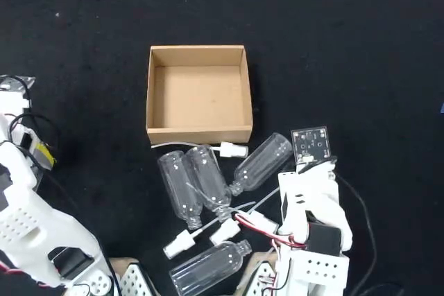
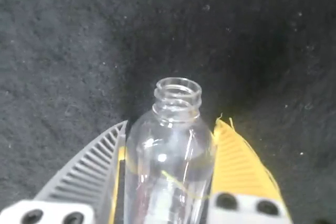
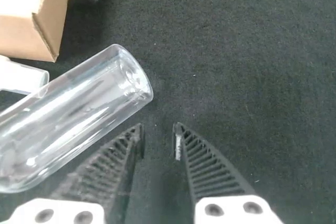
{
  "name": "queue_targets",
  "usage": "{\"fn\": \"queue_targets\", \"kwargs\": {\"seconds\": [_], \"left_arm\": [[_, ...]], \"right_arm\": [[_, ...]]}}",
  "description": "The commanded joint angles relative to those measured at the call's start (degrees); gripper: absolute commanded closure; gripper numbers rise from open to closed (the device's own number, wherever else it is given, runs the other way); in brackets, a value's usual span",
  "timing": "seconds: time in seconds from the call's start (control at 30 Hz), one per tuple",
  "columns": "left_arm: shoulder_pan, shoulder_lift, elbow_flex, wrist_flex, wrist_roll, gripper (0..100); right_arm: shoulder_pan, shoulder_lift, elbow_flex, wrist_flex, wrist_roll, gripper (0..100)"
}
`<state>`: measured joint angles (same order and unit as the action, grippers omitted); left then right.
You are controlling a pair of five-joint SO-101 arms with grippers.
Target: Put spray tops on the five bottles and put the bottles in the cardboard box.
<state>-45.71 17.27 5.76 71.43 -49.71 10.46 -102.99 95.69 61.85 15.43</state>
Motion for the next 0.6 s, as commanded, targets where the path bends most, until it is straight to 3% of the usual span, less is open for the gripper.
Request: {"fn": "queue_targets", "kwargs": {"seconds": [0.0, 0.1, 0.4, 0.57], "left_arm": [[-1.0, -1.0, -1.0, 0.4, -7.7, 95], [-2.5, -1.0, -0.8, 0.4, -12.4, 96], [-2.5, -3.9, 0.6, -0.1, -13.3, 94], [-1.9, -3.8, 0.8, 0.4, -17.1, 70]], "right_arm": [[-1.0, -5.6, -0.3, 0.2, -0.2, 91.0], [-1.0, -5.6, -0.3, 0.1, -0.2, 91.0], [-1.0, -5.6, -0.3, 0.1, -0.2, 91.0], [-1.0, -5.6, -0.3, 0.2, -0.2, 91.0]]}}
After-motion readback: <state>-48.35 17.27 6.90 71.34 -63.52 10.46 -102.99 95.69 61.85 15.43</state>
